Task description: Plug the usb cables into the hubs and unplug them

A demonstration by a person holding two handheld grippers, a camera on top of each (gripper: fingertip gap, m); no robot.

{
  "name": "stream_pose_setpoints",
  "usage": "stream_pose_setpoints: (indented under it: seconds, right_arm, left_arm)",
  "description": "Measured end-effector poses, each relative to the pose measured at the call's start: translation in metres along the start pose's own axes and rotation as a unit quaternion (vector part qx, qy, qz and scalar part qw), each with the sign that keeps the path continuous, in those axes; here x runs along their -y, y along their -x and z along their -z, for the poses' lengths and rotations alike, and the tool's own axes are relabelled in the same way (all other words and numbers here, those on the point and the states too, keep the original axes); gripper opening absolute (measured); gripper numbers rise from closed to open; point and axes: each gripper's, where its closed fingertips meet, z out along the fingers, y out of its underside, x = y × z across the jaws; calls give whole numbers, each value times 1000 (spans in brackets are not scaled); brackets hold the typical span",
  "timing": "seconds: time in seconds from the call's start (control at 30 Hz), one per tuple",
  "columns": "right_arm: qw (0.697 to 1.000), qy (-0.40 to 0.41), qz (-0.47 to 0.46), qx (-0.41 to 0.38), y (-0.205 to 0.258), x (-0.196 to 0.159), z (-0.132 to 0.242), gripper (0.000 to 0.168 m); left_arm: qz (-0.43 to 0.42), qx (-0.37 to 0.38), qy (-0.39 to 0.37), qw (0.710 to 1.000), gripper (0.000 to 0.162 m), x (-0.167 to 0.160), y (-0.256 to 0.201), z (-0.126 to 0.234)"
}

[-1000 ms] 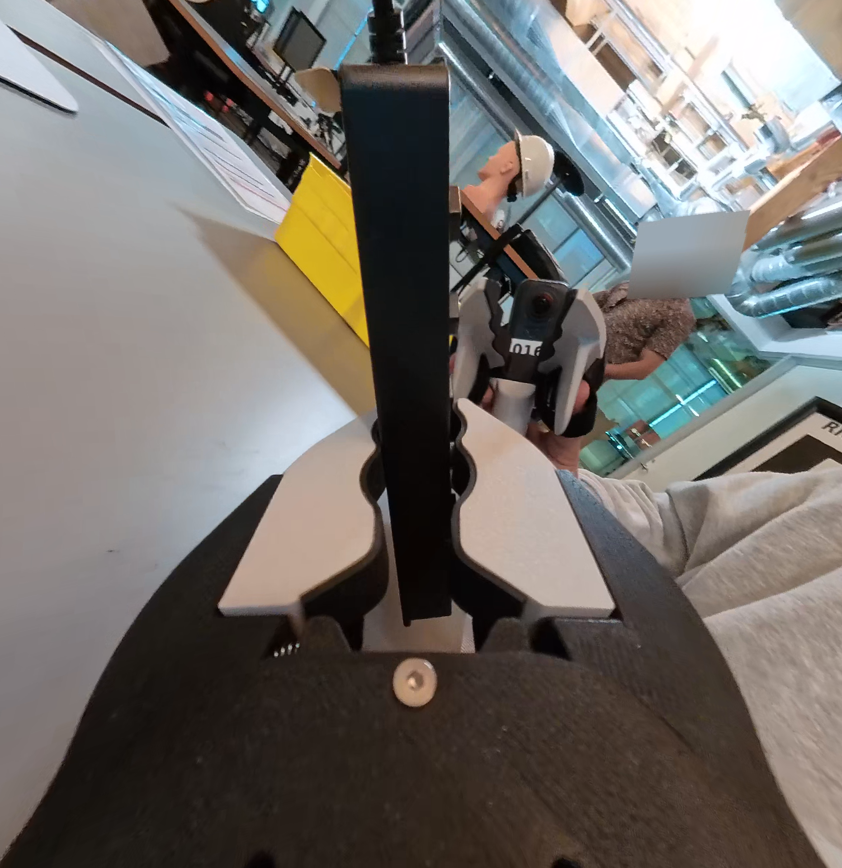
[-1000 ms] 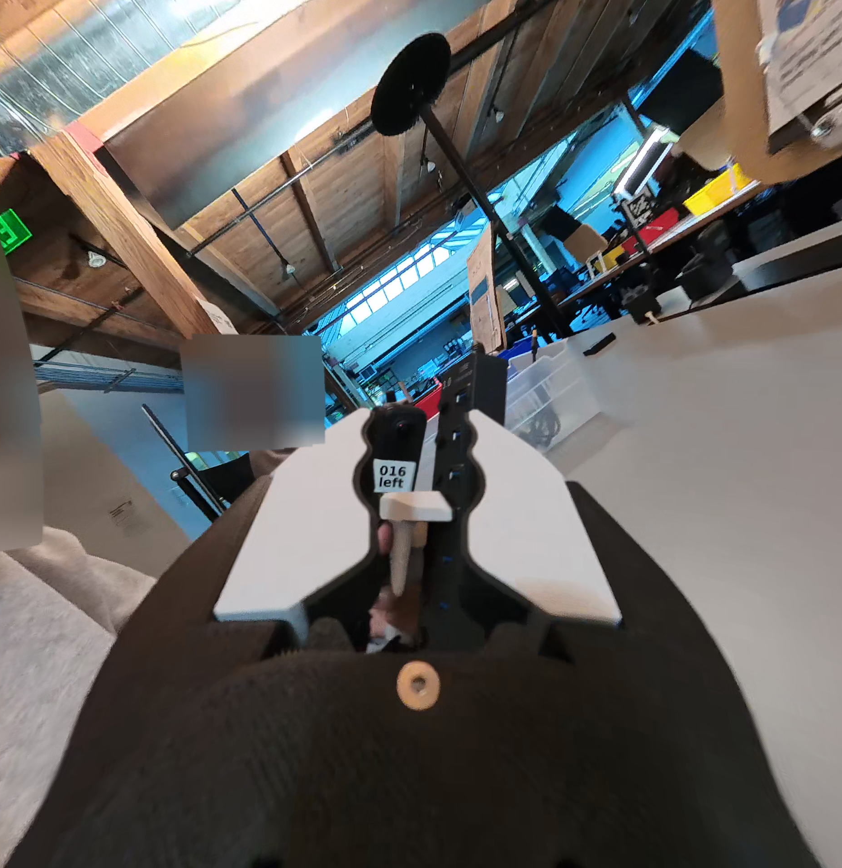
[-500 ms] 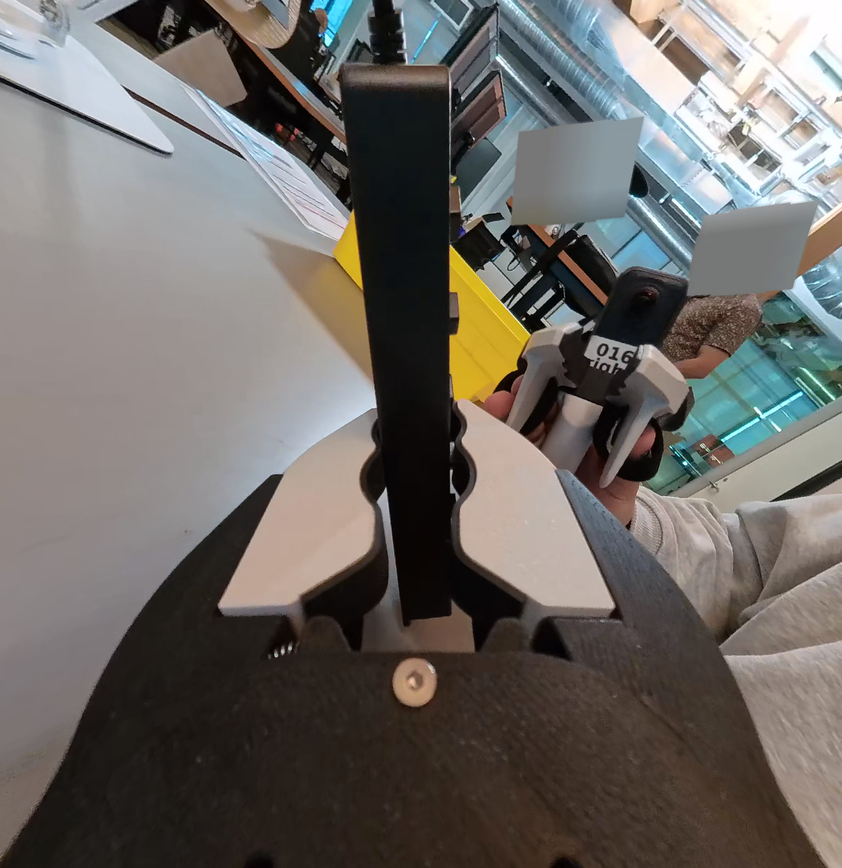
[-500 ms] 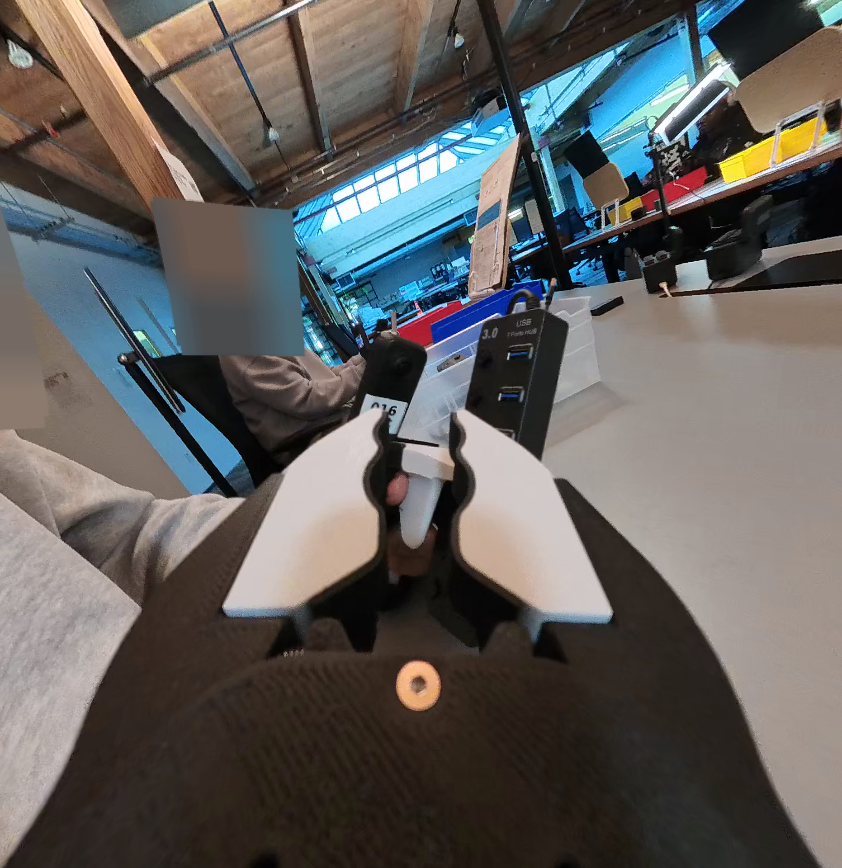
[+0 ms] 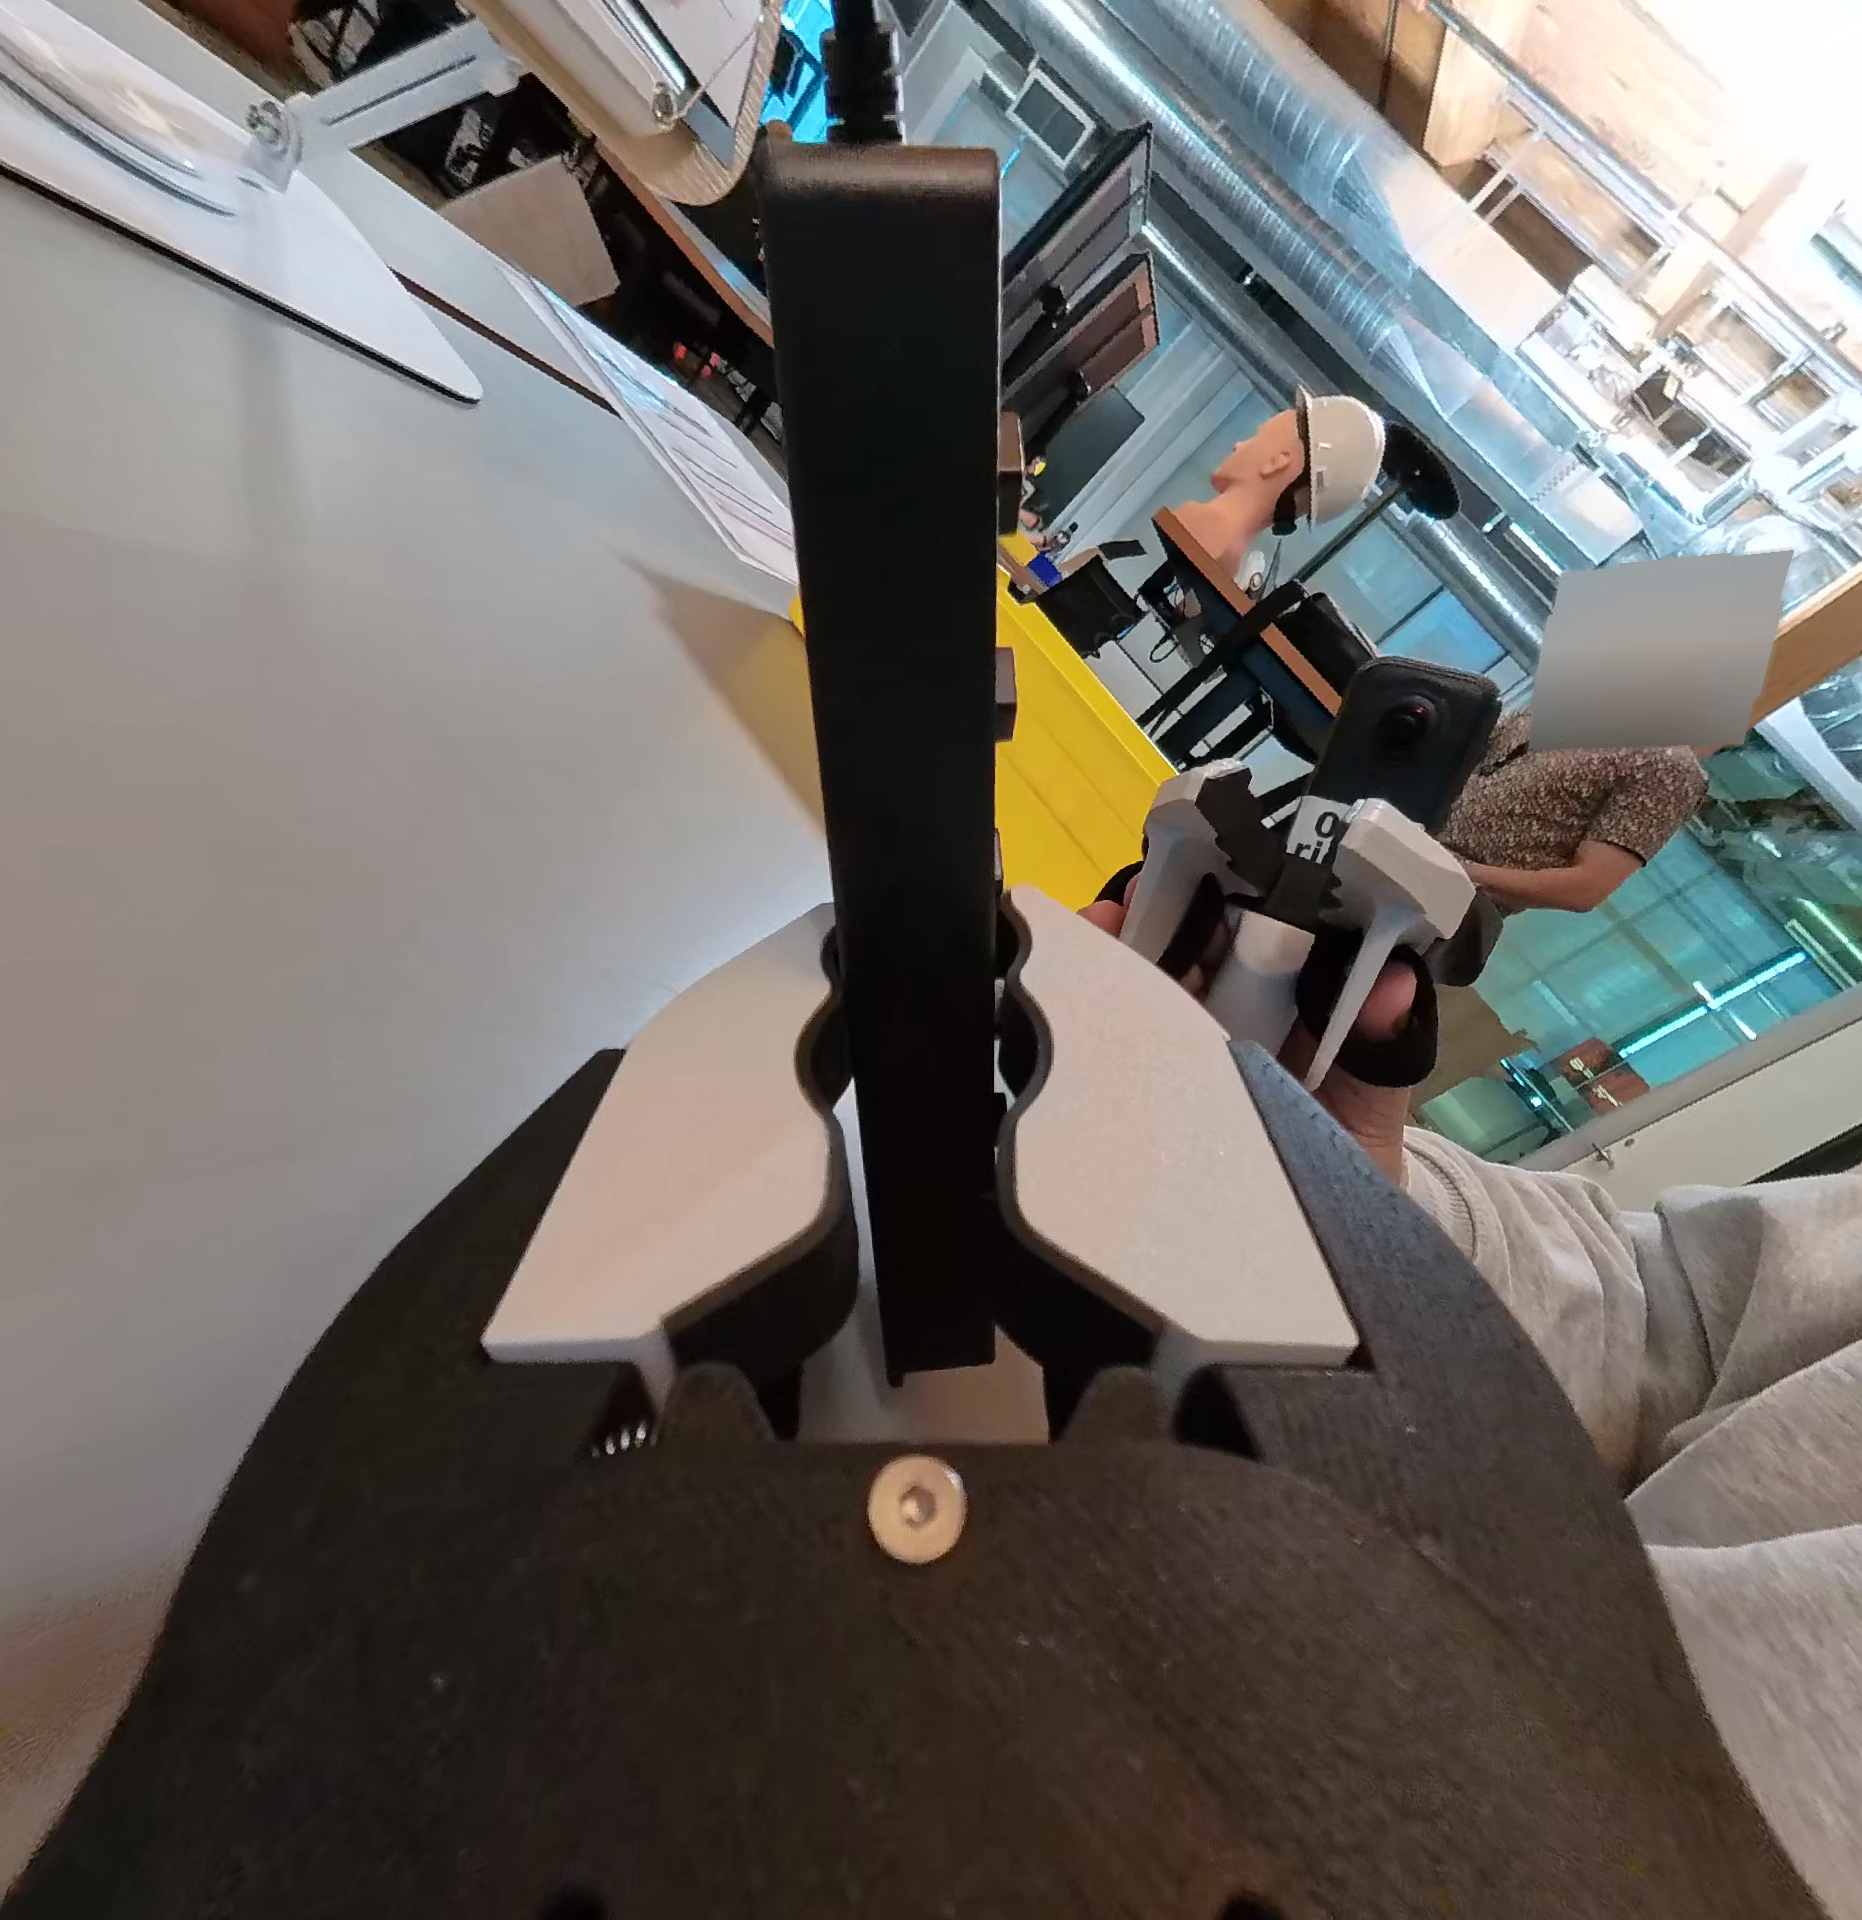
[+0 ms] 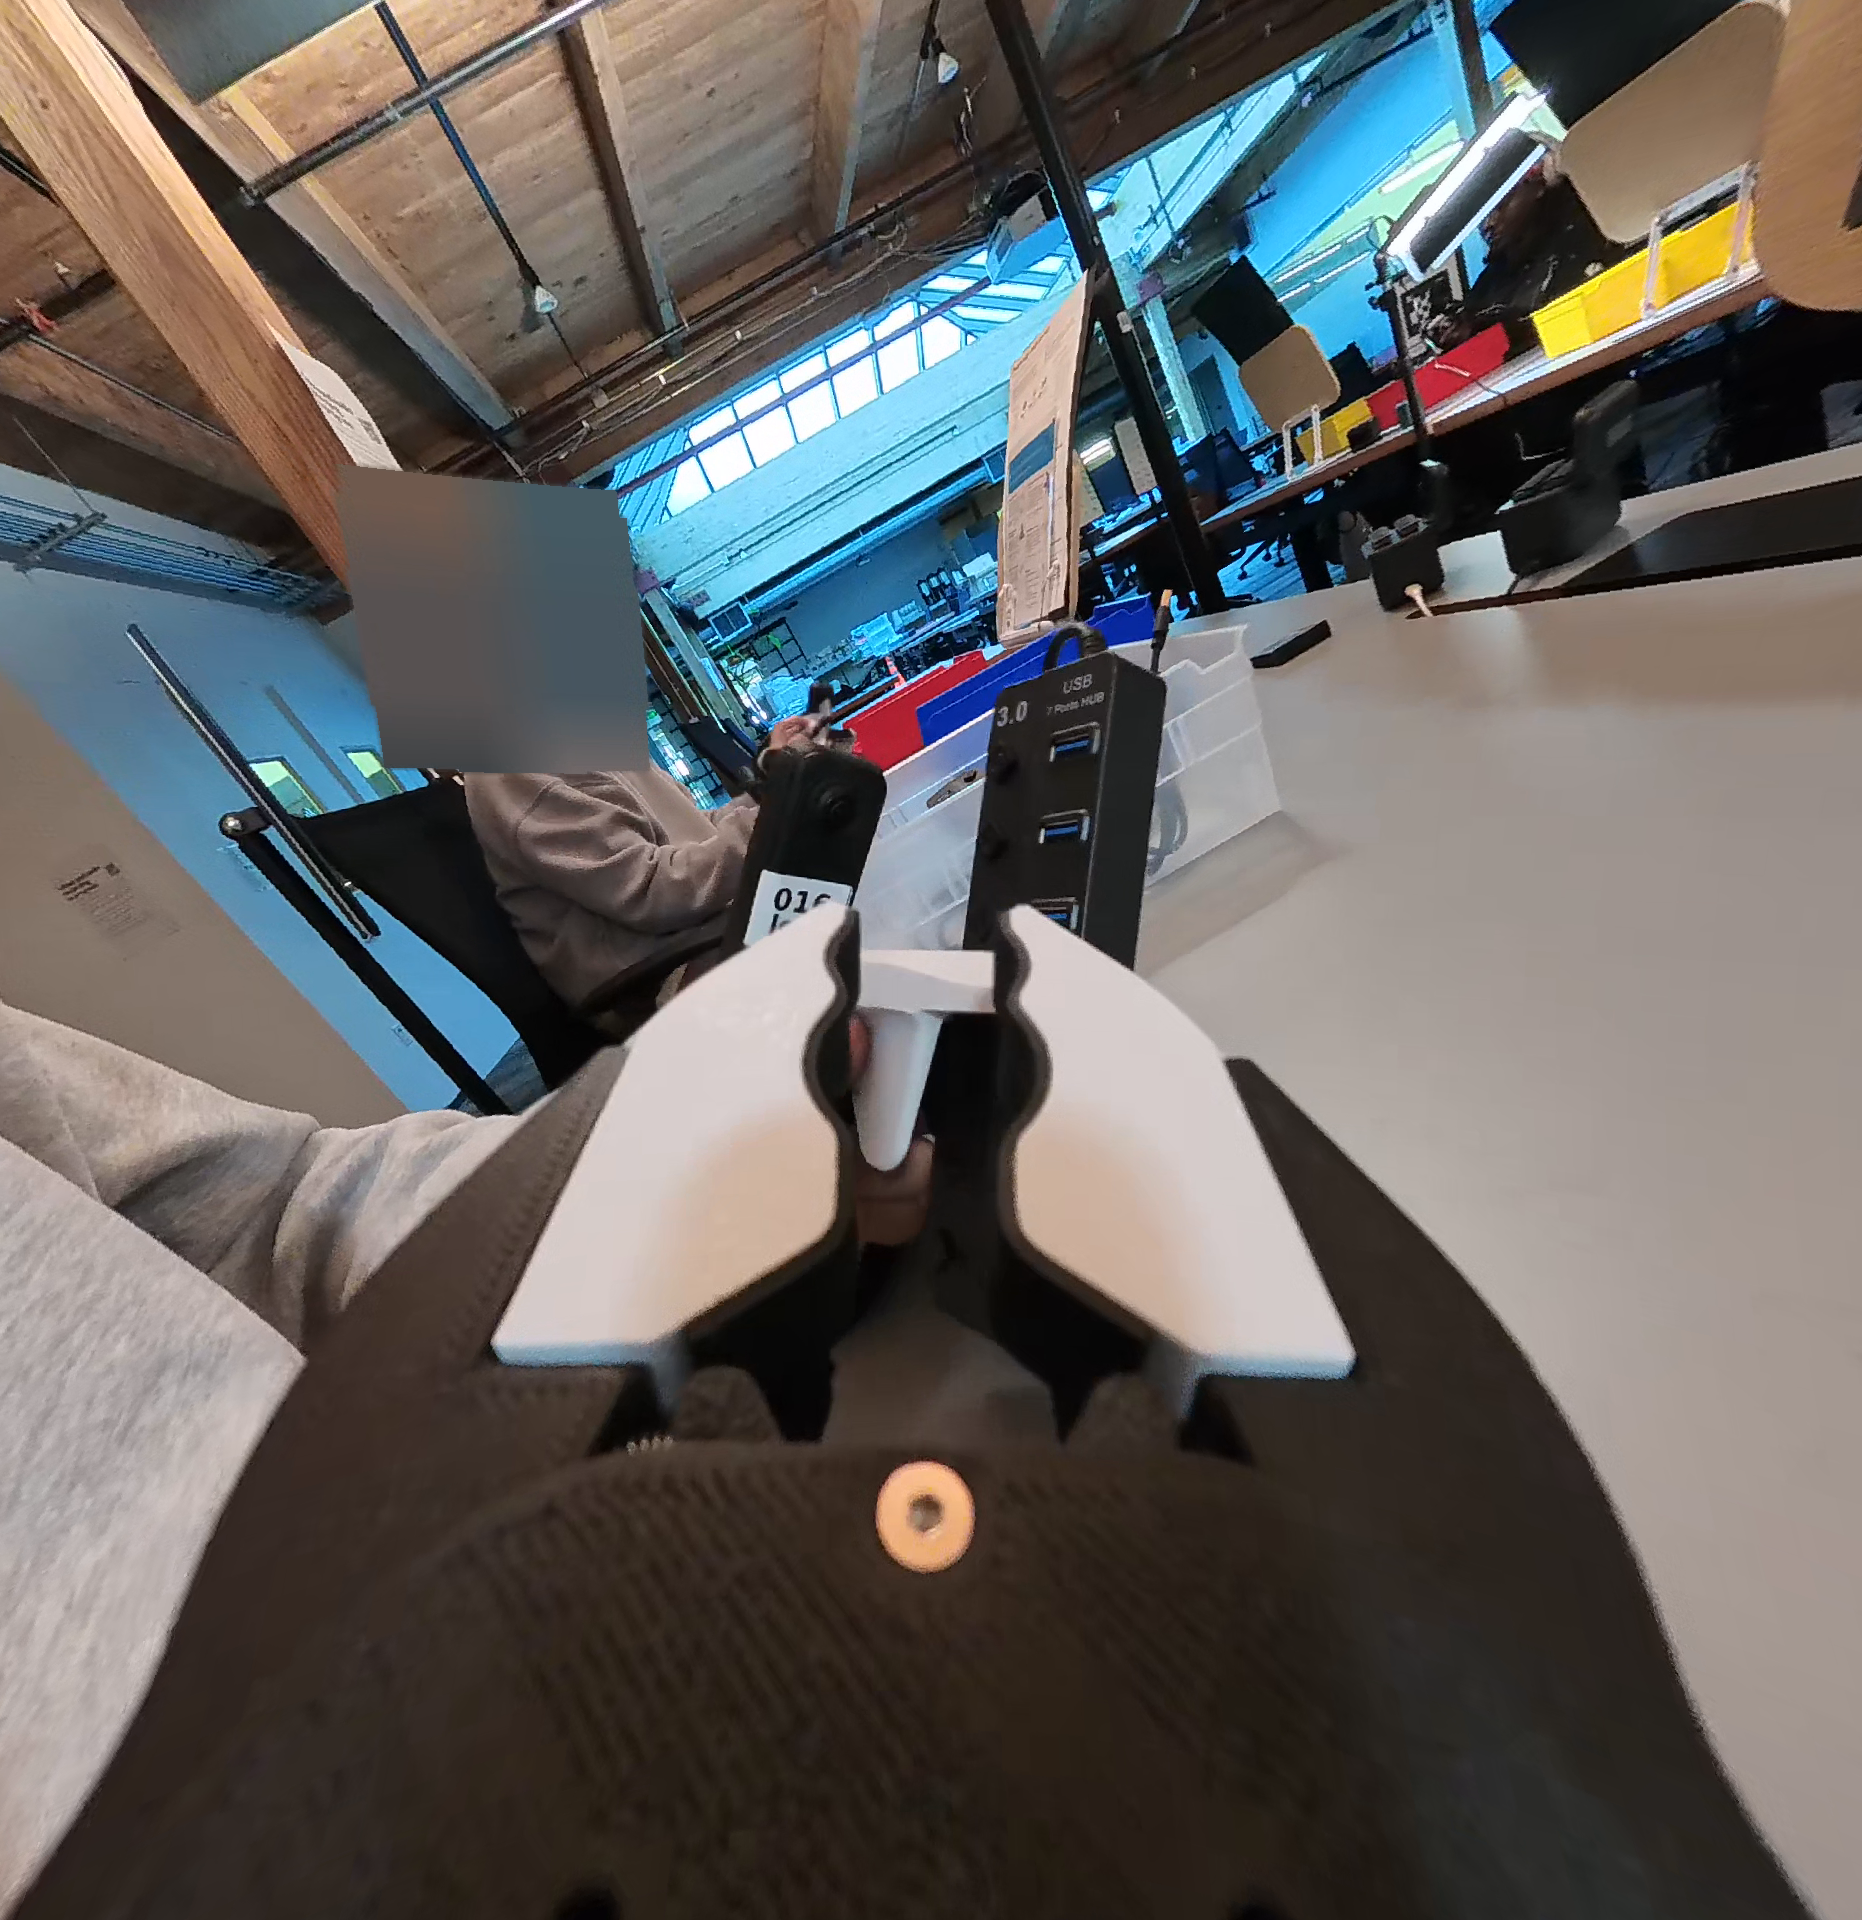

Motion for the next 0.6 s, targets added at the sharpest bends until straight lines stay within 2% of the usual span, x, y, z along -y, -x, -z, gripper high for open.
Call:
stream_pose_setpoints:
  seconds: [0.23,0.37,0.47,0.6]
  right_arm:
    - [998,29,56,-15,-1,-4,-3,25]
    - [993,26,112,-20,8,19,-13,26]
    - [985,36,167,-6,27,48,-40,25]
    - [963,89,248,54,73,70,-109,26]
  left_arm:
    - [15,4,-9,1000,26,3,5,1]
    - [19,8,-16,1000,26,5,7,1]
    - [30,8,-17,999,25,5,10,0]
    - [63,21,-9,998,25,4,19,-1]
